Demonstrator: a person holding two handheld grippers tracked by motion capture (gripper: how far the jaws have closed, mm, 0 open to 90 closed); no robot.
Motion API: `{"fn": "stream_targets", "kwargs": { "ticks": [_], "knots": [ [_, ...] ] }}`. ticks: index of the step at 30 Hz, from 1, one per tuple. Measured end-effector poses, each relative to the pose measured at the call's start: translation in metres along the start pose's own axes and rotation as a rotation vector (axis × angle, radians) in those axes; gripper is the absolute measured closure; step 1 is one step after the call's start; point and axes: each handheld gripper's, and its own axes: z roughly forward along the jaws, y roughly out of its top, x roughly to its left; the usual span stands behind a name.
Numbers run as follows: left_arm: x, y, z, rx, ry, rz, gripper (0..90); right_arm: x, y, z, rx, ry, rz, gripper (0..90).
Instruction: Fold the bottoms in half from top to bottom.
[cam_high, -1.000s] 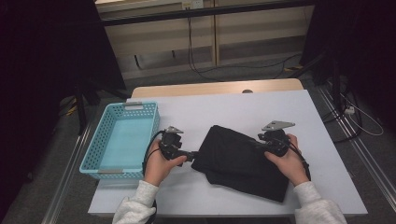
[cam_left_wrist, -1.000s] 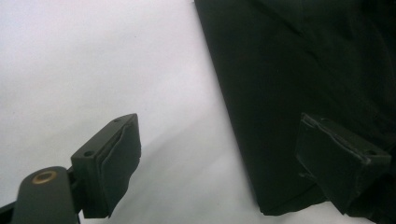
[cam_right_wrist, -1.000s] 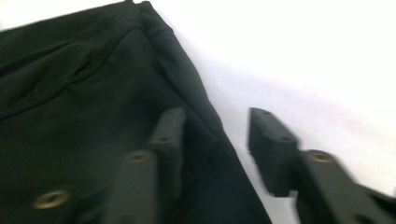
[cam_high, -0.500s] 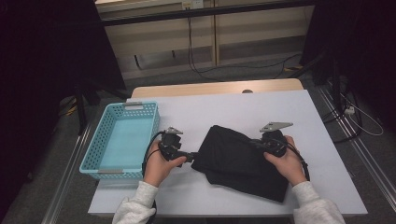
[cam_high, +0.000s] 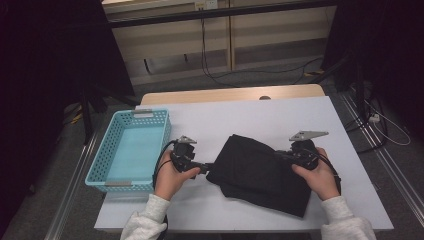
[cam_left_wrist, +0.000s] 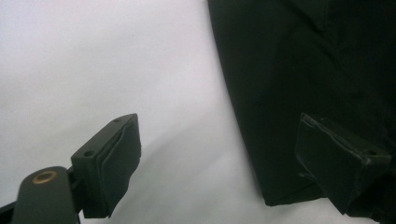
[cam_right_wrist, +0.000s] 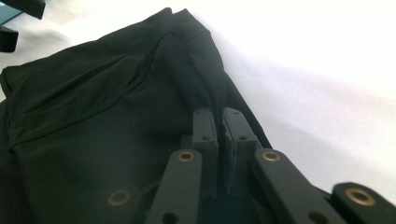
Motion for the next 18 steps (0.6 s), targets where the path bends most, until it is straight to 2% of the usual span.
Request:
{"fn": "stream_targets", "kwargs": {
  "ticks": [6,15,18],
  "knots": [
    [-0.002,0.0,0.002,0.0,-0.008,0.0,15.0,0.0,-0.002,-0.005,-0.005,0.01,0.001,85.0],
    [-0.004,0.001,0.004,0.005,-0.018,0.012,14.9,-0.003,-0.005,-0.014,-0.019,0.026,0.027,85.0],
    [-0.004,0.001,0.004,-0.004,-0.019,0.015,15.1,-0.005,-0.008,-0.016,-0.015,0.019,0.031,84.9]
  ]
}}
